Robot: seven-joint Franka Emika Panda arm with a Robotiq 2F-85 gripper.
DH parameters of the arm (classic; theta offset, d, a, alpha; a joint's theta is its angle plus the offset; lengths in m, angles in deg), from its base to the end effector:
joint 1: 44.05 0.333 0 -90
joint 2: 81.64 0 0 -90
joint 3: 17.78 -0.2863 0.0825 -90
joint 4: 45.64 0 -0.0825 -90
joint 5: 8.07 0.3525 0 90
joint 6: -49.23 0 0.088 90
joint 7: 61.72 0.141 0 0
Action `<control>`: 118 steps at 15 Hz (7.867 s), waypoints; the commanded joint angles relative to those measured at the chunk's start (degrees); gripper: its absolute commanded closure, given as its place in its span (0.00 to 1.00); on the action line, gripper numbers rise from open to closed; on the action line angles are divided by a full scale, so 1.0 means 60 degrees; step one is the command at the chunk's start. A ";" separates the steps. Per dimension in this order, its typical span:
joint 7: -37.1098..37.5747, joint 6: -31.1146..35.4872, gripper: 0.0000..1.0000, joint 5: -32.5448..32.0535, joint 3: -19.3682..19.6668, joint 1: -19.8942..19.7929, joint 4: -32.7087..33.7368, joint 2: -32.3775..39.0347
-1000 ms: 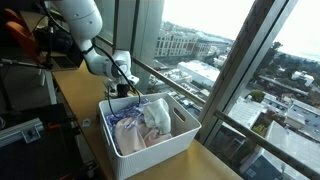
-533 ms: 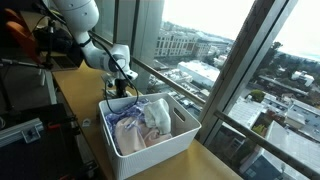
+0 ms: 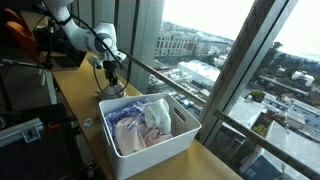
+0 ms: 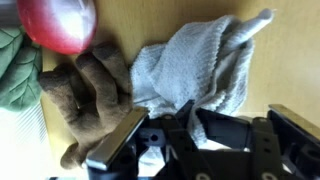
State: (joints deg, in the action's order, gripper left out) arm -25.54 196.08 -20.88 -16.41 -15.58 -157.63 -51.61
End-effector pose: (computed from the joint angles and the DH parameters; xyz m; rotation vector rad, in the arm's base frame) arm 0.5312 0.2710 0.1796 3.0563 0.0422 0.2222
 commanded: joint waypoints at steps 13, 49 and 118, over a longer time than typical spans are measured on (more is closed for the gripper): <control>-0.1437 -0.1401 1.00 -0.0142 0.0220 -0.3668 0.0464 -0.4402; -0.0296 -0.0204 0.00 -0.0458 -0.0856 -0.3444 -0.2990 -0.4841; 0.1203 0.0076 0.34 -0.2326 0.1550 -0.3750 -0.1337 -0.1521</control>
State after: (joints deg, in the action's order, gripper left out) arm -18.57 197.73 -35.74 -8.66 -40.15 -166.81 -59.09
